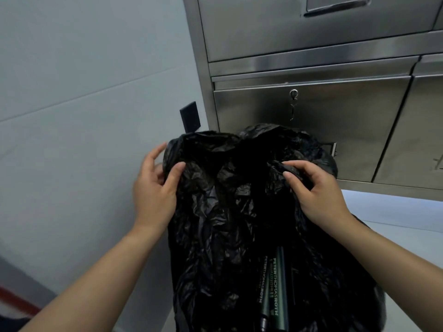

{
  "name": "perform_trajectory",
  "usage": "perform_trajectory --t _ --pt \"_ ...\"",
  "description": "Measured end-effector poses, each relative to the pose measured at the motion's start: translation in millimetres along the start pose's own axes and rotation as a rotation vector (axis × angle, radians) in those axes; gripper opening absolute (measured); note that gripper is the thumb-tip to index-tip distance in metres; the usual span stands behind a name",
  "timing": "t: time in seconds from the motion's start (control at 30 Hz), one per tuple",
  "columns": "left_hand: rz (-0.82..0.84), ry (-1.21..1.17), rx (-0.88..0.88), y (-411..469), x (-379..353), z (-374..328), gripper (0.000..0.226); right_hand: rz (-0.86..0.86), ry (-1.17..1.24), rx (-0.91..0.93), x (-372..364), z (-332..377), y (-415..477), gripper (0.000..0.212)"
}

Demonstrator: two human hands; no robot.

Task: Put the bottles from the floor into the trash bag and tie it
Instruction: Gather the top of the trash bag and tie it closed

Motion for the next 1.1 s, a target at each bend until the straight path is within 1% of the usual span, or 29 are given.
perform_trajectory --t 0.07,0.1,0.23,0.3,0.4,0.5,0.53,0.6,0.67,0.73,0.8,0.9,0.93,1.03,1.1 --pt "-0.053 0.059 -0.087 6 -1 -20 0.019 -0.008 0.006 0.007 7 3 0 0.017" --pt "-0.053 0.079 -0.116 7 -5 -28 0.018 -0.016 0.001 0.012 12 4 0 0.017" --pt "-0.041 0.179 -0.305 -2 -36 -62 0.024 -0.068 -0.036 0.008 41 4 -2 0.017" --pt "0.019 0.128 -0.368 -7 -59 -79 0.024 -0.108 -0.019 -0.015 61 4 -5 0.017" --pt "0.191 -0.032 -0.423 -20 -102 -103 0.027 -0.169 0.013 -0.05 92 3 -12 0.015" --pt "0.416 -0.157 -0.406 -43 -153 -117 0.027 -0.204 0.008 -0.071 116 1 -20 0.015" --pt "0.499 -0.153 -0.396 -54 -171 -115 0.025 -0.215 0.004 -0.076 123 1 -22 0.015" --pt "0.64 -0.059 -0.347 -83 -203 -98 0.023 -0.227 -0.001 -0.086 131 -1 -25 0.014" --pt "0.751 0.022 -0.215 -117 -224 -65 0.024 -0.218 -0.002 -0.102 133 -7 -28 0.014" --pt "0.846 0.073 -0.088 -147 -233 -33 0.02 -0.189 0.003 -0.122 129 -14 -32 0.014" --pt "0.853 0.108 -0.057 -154 -231 -20 0.016 -0.165 0.006 -0.132 125 -21 -33 0.014" --pt "0.733 0.003 -0.047 -129 -219 -32 0.01 -0.163 0.033 -0.146 120 -28 -31 0.015" --pt "0.696 -0.036 -0.05 -121 -216 -40 0.011 -0.166 0.043 -0.152 117 -30 -31 0.015" --pt "0.631 -0.122 -0.094 -107 -209 -63 0.015 -0.16 0.045 -0.143 106 -28 -26 0.018" --pt "0.6 -0.137 -0.145 -100 -204 -74 0.015 -0.154 0.046 -0.12 98 -23 -22 0.018"
Point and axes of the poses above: each hand's wrist, its own y-axis towards the middle knuckle, its own x-axis out of the back of the hand, z = x × y, the point moved 7 cm from there along y, towards the middle knuckle, and after that the axes turned 8 degrees about y, right-handed, at the moved point
